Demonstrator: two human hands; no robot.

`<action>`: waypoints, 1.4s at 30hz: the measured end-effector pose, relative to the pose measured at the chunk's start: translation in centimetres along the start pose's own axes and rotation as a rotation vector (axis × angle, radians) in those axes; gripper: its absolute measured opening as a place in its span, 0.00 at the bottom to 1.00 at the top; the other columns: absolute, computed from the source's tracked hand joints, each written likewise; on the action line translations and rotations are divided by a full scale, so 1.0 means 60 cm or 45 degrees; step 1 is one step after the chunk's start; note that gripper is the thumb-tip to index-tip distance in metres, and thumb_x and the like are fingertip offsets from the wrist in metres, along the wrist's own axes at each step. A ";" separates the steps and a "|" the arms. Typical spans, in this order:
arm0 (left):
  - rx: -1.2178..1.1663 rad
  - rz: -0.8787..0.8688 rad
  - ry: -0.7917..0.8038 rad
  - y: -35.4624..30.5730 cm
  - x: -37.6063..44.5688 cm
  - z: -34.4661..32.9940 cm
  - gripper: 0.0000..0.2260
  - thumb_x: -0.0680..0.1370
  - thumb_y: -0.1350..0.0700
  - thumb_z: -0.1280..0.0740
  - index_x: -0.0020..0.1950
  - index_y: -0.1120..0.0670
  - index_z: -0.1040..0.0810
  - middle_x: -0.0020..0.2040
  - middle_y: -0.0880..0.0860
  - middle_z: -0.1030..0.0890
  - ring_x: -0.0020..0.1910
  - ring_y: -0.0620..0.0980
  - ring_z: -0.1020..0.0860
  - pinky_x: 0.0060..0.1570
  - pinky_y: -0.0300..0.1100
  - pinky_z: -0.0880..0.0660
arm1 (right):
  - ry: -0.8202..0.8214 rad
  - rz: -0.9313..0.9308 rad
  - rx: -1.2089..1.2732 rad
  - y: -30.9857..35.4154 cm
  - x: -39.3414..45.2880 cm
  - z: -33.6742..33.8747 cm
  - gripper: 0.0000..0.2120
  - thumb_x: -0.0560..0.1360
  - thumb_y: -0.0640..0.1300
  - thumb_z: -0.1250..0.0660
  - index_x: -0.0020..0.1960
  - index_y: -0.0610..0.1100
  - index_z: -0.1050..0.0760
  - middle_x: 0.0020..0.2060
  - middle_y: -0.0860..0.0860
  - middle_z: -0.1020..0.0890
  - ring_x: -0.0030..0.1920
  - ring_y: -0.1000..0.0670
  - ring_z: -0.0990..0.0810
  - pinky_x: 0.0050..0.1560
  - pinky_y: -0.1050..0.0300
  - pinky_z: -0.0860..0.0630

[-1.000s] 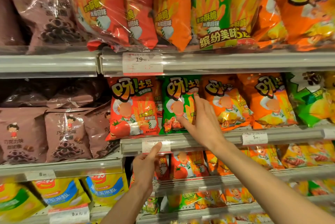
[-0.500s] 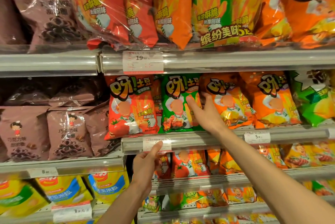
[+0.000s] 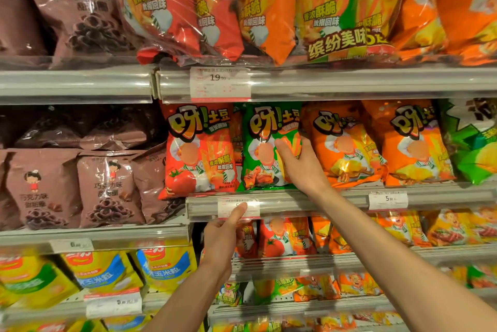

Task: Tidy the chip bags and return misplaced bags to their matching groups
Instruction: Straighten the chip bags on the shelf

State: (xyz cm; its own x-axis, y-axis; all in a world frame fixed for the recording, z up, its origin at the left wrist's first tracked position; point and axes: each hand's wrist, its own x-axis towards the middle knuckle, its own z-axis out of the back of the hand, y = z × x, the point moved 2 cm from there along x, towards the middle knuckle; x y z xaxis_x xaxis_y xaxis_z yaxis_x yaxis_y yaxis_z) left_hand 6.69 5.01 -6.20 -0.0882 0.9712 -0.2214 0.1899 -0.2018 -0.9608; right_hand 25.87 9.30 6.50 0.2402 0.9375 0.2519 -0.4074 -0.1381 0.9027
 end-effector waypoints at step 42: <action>0.691 -0.520 0.047 0.074 -0.215 -0.311 0.12 0.80 0.46 0.30 0.62 0.37 0.25 0.54 0.40 0.18 0.48 0.38 0.19 0.47 0.39 0.23 | 0.032 -0.209 -0.354 -0.307 -0.234 0.370 0.33 0.75 0.71 0.45 0.77 0.62 0.42 0.74 0.56 0.29 0.63 0.48 0.21 0.64 0.45 0.23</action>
State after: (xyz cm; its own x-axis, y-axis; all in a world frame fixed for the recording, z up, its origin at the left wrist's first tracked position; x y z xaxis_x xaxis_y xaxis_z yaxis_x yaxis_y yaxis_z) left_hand 26.90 -6.07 -4.52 -0.0132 0.9847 0.1738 -0.3703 0.1567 -0.9156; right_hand 49.56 -8.38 -5.94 0.3020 0.9482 0.0987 -0.5910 0.1049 0.7998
